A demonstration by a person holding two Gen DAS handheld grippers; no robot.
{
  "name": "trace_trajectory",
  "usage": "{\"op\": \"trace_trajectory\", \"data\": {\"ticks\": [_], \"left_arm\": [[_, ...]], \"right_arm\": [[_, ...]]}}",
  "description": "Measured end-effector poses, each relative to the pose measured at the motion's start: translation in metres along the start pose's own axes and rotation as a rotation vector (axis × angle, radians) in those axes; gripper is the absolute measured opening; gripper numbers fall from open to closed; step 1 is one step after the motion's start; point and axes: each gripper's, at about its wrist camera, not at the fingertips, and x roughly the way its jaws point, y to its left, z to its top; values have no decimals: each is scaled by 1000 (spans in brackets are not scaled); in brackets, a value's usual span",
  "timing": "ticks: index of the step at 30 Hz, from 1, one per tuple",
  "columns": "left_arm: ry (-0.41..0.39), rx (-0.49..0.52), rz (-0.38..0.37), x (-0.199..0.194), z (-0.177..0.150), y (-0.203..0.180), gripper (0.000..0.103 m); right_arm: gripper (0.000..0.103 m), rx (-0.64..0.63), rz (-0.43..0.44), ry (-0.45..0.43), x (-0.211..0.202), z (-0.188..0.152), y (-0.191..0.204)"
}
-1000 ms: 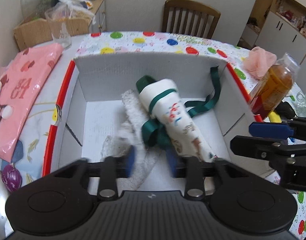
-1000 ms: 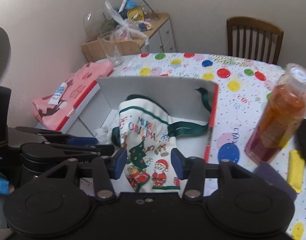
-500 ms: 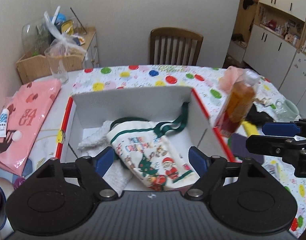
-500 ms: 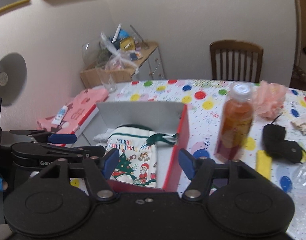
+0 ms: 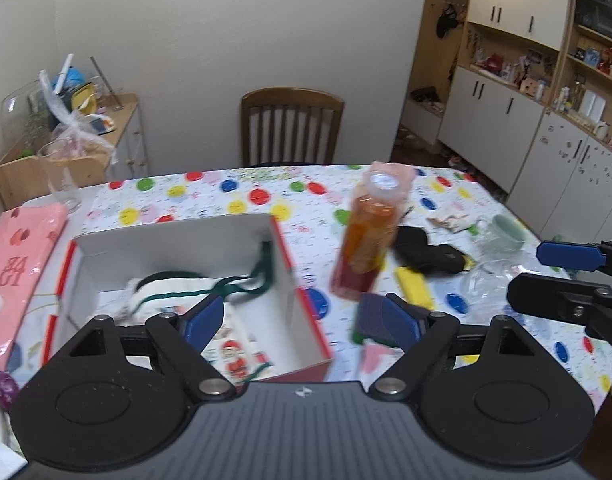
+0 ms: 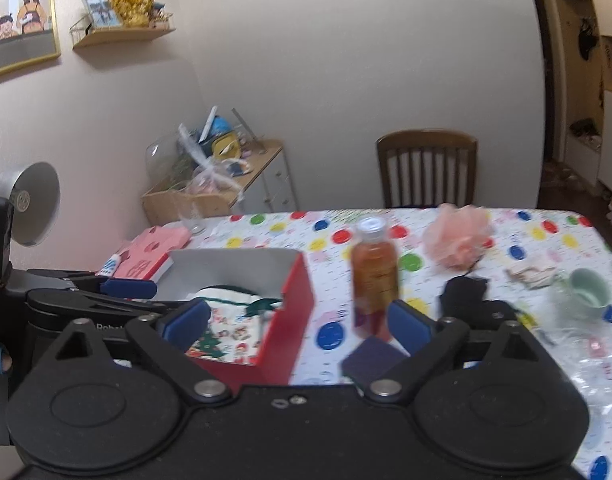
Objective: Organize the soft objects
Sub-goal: 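Move the right gripper to the clear plastic bag while the left approaches the snack packet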
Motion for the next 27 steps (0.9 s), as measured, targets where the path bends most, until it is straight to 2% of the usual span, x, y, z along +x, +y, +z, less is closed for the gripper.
{"op": "trace_trajectory", "data": {"ticks": [3,7,9,11,12,20,24,27], "left_arm": [[-6,9,-26,0,1,-22,86],[-20,33,-62,2,1,-50,87],[-21,38,-86,5,0,-63,90],[-19,40,-111,9,-1,-74,102],[-20,41,-117,11,-1,-80,103],[-43,63,-162,33,-10,-117,103],[-1,47,-213,49,-22,-128,103],[28,16,-210,61,-31,-133,103]], "right_arm": [[103,-7,-40,-28,-17,-3,-18],[103,-14,-87,-48,-36,-10,-43],[103,-8,-105,-49,-43,-14,-56],[103,-1,-121,-48,-47,-18,-70],[103,4,-130,-47,-49,-20,-77],[103,56,-199,-26,-55,-38,-140],[103,30,-228,1,-48,-48,-170],[103,30,-235,36,-37,-56,-191]]}}
